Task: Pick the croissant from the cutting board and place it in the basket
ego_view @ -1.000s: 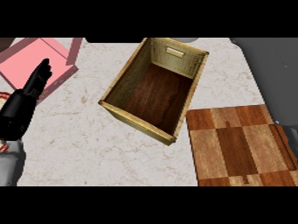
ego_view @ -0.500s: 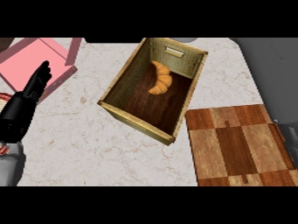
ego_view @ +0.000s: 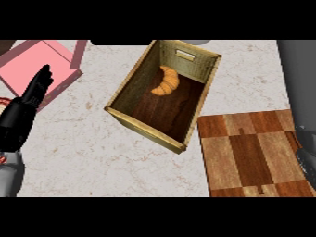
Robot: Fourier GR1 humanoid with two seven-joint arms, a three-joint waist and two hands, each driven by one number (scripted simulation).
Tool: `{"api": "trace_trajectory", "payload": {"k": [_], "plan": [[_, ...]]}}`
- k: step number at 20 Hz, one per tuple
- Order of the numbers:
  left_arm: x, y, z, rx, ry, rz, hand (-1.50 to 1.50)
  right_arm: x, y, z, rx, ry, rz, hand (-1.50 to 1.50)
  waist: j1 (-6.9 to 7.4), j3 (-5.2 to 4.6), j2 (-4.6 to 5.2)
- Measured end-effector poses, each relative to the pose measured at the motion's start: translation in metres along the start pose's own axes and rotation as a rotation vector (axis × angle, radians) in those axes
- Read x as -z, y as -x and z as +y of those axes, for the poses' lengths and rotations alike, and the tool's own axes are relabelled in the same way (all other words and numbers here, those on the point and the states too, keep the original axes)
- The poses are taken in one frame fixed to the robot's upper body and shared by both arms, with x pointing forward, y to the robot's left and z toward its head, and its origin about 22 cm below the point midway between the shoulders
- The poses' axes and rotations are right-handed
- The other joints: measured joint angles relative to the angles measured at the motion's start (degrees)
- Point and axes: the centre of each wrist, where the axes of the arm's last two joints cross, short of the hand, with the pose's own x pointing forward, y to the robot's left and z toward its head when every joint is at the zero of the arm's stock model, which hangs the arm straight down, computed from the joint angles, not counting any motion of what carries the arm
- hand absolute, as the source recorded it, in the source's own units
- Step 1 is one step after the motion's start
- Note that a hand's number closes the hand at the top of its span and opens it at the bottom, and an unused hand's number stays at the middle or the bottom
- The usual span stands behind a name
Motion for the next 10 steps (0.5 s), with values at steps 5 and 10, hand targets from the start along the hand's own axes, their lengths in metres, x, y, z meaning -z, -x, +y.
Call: {"api": "trace_trajectory", "payload": {"k": [5,10], "plan": [[0.002,0.001,-0.001,0.002,-0.004,0.001,0.00,0.003,0.020,-0.027,0.196,0.206,0.056,-1.50,-0.34,0.00,0.12],[0.001,0.004,0.002,0.005,-0.017,0.004,0.00,0.001,0.062,-0.063,0.320,0.370,0.116,-1.50,-0.96,0.04,-0.04]]}}
